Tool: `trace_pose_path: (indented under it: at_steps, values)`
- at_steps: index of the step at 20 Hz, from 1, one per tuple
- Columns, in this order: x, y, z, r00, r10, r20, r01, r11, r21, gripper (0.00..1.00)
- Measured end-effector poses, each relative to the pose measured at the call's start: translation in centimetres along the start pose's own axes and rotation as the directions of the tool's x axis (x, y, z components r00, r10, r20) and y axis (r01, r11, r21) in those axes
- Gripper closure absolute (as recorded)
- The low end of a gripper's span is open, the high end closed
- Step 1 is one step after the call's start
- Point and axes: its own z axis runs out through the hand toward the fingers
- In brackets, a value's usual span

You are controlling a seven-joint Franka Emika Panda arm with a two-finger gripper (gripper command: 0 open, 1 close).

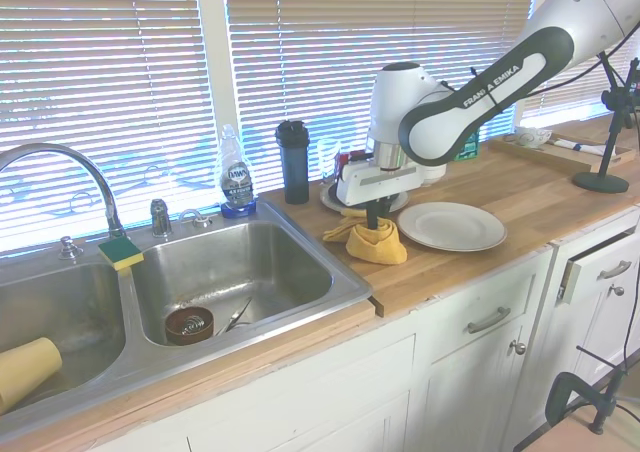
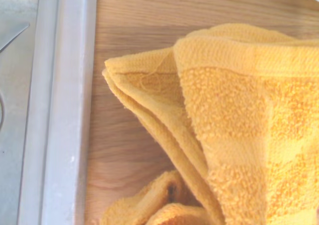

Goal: Wipe the white plate in clockwise motion

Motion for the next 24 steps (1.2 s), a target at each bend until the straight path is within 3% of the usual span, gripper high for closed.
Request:
trace_pose_path:
  at_steps: [20,24]
  values:
    - [0.2,0.0,-1.4,1.0,-0.004,-0.008,0.004,1.0,0.018,0.0]
    - [0.9,0.8,-2.6,0.999,-0.042,0.012,0.043,0.999,-0.019,0.0]
